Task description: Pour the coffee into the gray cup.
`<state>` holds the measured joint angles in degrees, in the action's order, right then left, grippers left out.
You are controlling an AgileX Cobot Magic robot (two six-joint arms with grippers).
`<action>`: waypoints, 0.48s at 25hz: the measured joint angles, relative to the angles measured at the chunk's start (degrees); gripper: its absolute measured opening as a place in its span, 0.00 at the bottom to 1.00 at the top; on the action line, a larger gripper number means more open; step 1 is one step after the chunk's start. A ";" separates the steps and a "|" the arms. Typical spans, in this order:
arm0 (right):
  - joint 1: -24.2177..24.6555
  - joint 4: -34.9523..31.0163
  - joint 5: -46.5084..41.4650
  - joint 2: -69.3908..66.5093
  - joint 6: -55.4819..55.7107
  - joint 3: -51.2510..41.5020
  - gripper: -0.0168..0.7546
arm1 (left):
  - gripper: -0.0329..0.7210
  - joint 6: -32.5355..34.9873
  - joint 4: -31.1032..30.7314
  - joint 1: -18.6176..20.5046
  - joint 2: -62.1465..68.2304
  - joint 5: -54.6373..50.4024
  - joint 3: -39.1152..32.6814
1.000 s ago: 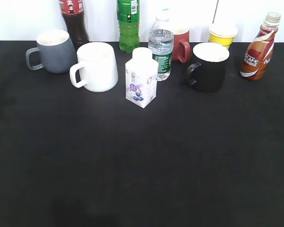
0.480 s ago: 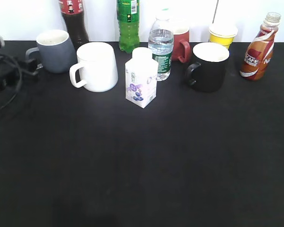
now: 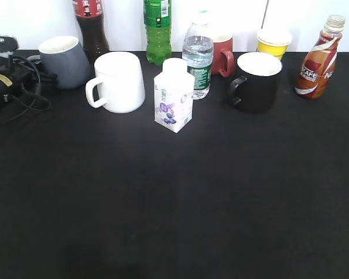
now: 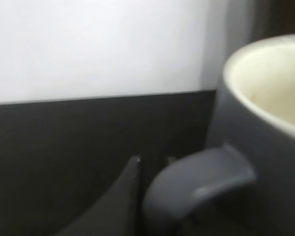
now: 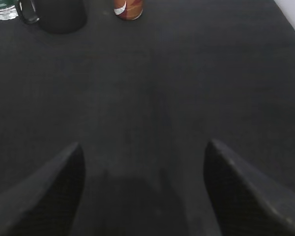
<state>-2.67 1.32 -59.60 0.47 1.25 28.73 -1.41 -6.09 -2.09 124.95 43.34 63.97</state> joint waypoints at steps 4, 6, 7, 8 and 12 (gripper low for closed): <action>0.00 0.00 0.00 0.00 0.00 0.00 0.78 | 0.15 0.06 -0.67 0.00 0.00 0.38 0.00; 0.00 0.00 0.00 0.00 0.00 0.00 0.78 | 0.14 0.06 -0.98 0.00 -0.75 0.21 -0.12; 0.00 0.00 0.00 0.00 0.00 0.00 0.78 | 0.13 0.12 -1.11 -0.05 -1.79 -0.07 -0.19; 0.00 0.00 0.00 0.00 0.00 0.00 0.78 | 0.13 0.18 -1.23 -0.05 -3.72 -0.15 -0.96; 0.00 0.00 0.00 0.00 0.00 0.00 0.78 | 0.13 0.24 -1.17 -0.05 -12.58 0.58 -8.32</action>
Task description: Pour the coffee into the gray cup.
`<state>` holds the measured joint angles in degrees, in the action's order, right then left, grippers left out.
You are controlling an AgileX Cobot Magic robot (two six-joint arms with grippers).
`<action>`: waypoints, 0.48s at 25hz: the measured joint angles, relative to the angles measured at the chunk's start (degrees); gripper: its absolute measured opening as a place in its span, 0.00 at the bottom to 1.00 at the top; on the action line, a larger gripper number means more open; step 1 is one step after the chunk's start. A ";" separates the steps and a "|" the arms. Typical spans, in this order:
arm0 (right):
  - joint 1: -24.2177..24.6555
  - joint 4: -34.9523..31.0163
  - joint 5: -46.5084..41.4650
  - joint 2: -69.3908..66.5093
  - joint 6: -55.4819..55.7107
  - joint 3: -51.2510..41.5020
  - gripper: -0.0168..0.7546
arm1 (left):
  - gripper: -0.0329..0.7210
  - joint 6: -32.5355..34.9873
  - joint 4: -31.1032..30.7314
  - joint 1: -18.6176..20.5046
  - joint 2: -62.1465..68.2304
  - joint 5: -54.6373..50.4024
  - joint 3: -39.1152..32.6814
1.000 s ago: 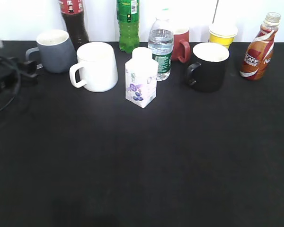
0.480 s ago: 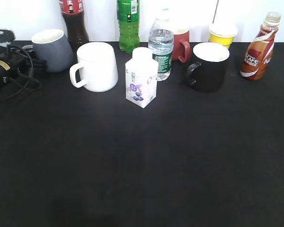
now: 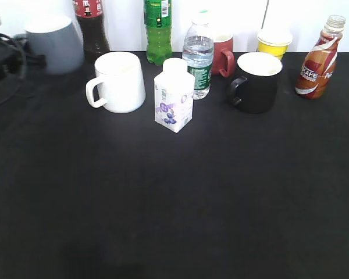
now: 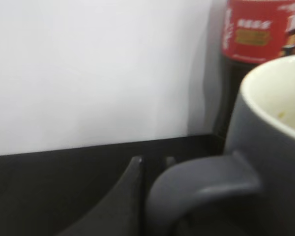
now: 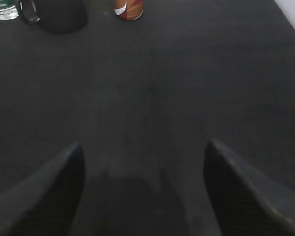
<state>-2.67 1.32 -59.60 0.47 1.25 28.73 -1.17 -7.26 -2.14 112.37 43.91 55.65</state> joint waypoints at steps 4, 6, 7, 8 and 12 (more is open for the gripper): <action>0.00 0.00 0.00 0.00 0.00 0.00 0.78 | 0.13 0.00 -0.05 0.00 -14.18 2.16 -12.19; 0.00 0.00 0.00 0.00 0.00 0.00 0.78 | 0.13 0.00 -0.68 0.00 -22.48 1.44 -18.78; 0.00 0.00 0.00 0.00 0.00 0.00 0.78 | 0.13 0.00 -2.48 0.00 -26.56 -0.30 -21.63; 0.00 0.00 0.23 0.00 0.00 0.17 0.78 | 0.13 0.00 -4.16 0.00 -30.85 -1.97 -23.87; 0.00 -0.66 5.92 -5.49 0.00 1.20 0.78 | 0.13 -2.99 -5.24 0.00 -42.52 -7.11 -29.40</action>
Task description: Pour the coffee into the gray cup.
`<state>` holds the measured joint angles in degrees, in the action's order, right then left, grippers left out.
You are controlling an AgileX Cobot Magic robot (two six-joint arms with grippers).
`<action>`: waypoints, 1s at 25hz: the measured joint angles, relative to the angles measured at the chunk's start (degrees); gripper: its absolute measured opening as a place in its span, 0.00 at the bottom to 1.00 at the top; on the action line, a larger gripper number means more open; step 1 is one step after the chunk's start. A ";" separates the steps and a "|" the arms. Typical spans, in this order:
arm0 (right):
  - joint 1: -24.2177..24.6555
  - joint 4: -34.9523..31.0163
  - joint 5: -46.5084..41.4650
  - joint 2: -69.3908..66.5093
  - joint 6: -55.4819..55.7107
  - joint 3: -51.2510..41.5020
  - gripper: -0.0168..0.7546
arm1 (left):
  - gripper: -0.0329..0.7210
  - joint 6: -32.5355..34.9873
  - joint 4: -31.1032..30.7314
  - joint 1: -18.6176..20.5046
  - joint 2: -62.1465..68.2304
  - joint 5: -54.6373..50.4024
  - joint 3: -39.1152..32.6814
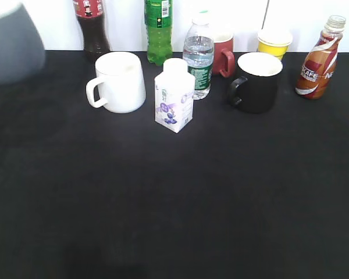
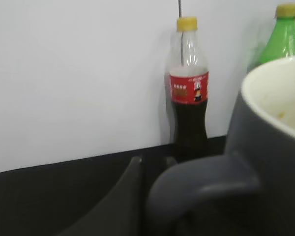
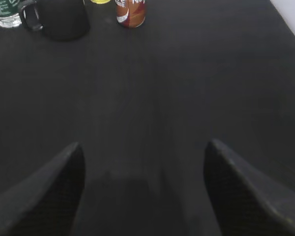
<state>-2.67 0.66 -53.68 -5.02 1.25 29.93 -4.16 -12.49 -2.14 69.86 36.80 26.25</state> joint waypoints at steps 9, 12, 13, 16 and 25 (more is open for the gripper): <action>0.00 -0.66 47.72 -34.76 0.00 -2.43 0.78 | 0.13 -1.54 -6.19 -15.81 4.95 0.90 -0.56; 0.00 -0.66 61.65 -48.45 0.00 -2.50 0.78 | 0.13 -1.54 -6.19 -19.95 10.71 6.63 -0.56; 0.00 -0.66 66.01 -52.70 0.00 -2.50 0.78 | 0.13 -1.54 -6.19 -20.60 12.05 7.79 -0.56; 0.00 -0.66 81.34 -67.19 0.00 -2.50 0.78 | 0.13 -1.54 -6.42 -20.88 13.65 9.20 -0.56; 0.00 -0.99 105.71 -99.61 0.00 3.69 0.79 | 0.13 -1.56 -6.42 -20.88 13.65 9.50 -0.56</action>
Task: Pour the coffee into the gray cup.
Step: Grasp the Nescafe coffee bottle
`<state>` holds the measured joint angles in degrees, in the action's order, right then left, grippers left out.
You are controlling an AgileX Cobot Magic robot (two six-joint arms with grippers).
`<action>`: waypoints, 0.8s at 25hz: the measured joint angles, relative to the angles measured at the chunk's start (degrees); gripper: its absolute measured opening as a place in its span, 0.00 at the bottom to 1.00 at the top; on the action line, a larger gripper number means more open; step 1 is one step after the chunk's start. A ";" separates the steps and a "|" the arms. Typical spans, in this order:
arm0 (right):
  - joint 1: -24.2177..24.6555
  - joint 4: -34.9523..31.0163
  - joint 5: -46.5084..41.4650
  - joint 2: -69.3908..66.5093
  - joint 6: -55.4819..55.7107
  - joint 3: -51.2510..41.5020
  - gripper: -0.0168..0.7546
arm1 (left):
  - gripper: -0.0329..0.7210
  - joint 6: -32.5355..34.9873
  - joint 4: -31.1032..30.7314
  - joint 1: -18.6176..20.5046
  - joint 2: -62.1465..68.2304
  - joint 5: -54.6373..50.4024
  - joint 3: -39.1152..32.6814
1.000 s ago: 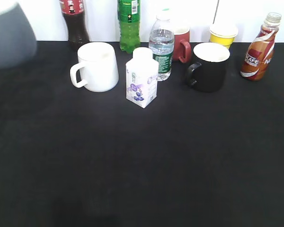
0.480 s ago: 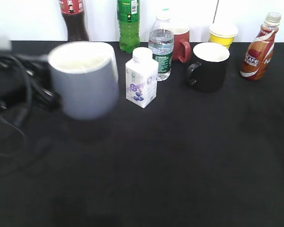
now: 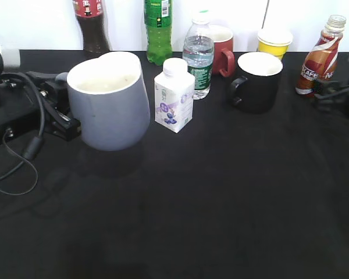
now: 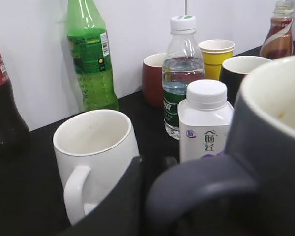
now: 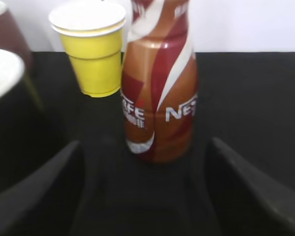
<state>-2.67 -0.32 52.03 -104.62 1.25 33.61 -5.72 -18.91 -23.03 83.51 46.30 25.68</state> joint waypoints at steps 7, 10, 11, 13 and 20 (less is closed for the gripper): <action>0.00 -3.86 2.16 -11.00 0.00 10.75 0.87 | 0.13 -0.06 0.00 0.00 0.00 0.06 0.00; 0.00 -3.86 2.34 -14.59 0.00 14.69 0.86 | 0.13 -0.11 0.04 0.00 0.00 2.53 0.00; 0.00 -3.86 2.34 -15.71 0.00 15.92 0.86 | 0.13 -0.11 0.04 0.00 0.00 2.90 0.00; 0.00 -3.86 2.40 -18.21 0.00 18.87 0.83 | 0.13 -0.11 0.04 0.00 0.00 2.96 0.00; 0.00 -2.03 6.49 -23.23 0.00 22.71 0.72 | 0.13 -0.11 0.04 0.00 0.00 2.96 0.00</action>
<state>-2.67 -2.36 58.52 -127.85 1.25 56.32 -5.83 -18.87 -23.03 83.51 49.26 25.68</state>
